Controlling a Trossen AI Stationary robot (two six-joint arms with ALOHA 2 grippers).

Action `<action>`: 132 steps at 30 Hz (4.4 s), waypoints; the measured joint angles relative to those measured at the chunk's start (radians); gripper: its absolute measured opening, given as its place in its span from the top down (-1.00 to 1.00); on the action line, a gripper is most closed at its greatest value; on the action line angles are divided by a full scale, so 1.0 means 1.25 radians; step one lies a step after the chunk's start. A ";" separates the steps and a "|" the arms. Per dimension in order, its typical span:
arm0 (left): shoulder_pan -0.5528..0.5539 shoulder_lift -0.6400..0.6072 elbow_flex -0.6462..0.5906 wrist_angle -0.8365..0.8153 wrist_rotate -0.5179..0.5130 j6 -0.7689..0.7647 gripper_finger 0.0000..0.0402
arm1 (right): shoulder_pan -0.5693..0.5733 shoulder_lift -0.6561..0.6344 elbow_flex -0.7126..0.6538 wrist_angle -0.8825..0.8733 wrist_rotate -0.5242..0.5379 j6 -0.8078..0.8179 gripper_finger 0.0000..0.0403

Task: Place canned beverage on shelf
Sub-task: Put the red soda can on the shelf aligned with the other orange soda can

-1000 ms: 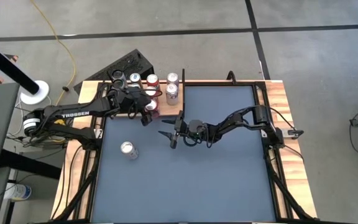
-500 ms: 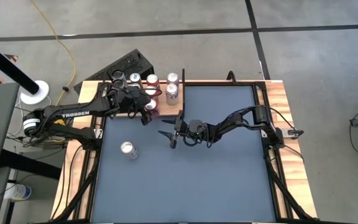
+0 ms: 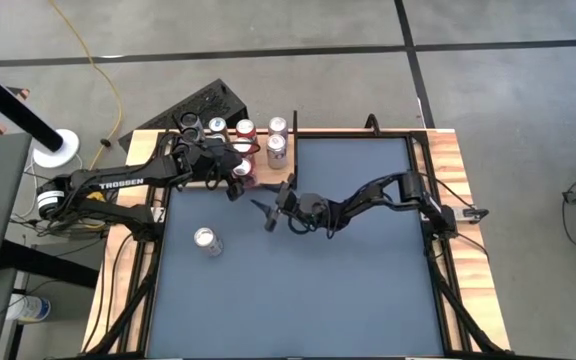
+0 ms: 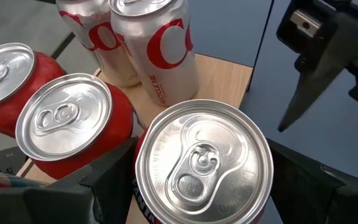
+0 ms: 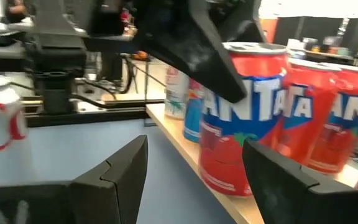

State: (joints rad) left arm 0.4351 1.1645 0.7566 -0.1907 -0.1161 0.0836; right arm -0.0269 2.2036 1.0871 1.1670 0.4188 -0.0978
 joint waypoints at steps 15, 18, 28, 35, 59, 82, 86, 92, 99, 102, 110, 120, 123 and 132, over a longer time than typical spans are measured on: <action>0.000 0.000 0.000 -0.002 0.004 -0.031 -0.43 | -0.012 0.009 0.023 -0.009 0.002 -0.005 -0.29; 0.000 0.000 0.000 -0.003 0.013 -0.033 -0.43 | -0.017 0.009 0.032 -0.010 0.001 -0.006 -0.29; -0.006 0.000 0.000 -0.004 0.018 -0.034 -0.43 | -0.006 0.009 0.086 -0.155 -0.002 -0.020 -0.29; -0.007 0.000 0.000 -0.006 0.016 -0.027 -0.43 | -0.001 0.009 0.085 -0.156 0.000 -0.043 -0.29; -0.038 -0.014 0.032 -0.069 -0.044 -0.050 -0.43 | -0.005 -0.041 0.080 -0.258 0.003 0.009 -0.29; -0.038 0.052 0.033 -0.027 -0.072 -0.075 -0.43 | -0.046 -0.032 0.081 -0.227 0.037 0.073 -0.29; -0.038 0.052 0.033 -0.029 -0.072 -0.077 -0.43 | -0.050 -0.032 0.081 -0.207 0.037 0.083 -0.29; -0.038 0.052 0.033 -0.034 -0.072 -0.080 -0.43 | -0.054 -0.032 0.083 -0.246 0.016 0.126 -0.36; -0.038 0.052 0.033 -0.035 -0.072 -0.078 -0.43 | -0.056 -0.032 0.140 -0.387 0.023 0.159 -0.77; -0.038 0.052 0.033 -0.035 -0.068 -0.077 -0.43 | -0.056 -0.032 0.141 -0.388 0.024 0.144 -0.94; -0.038 0.052 0.033 -0.036 -0.058 -0.070 -0.43 | -0.057 -0.032 0.141 -0.381 0.100 0.096 -0.84; -0.038 0.053 0.033 -0.034 -0.058 -0.070 -0.43 | -0.053 -0.029 0.131 -0.374 0.177 0.160 -0.82; -0.038 0.053 0.033 -0.035 -0.058 -0.070 -0.43 | -0.042 0.005 0.128 -0.328 0.214 0.169 -0.82; -0.038 0.053 0.033 -0.035 -0.057 -0.066 -0.43 | -0.014 0.072 0.135 -0.173 0.269 0.064 -0.82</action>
State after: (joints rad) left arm 0.3870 1.2304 0.7975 -0.2344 -0.1871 0.0006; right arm -0.0448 2.2933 1.2564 0.9505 0.7547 -0.0173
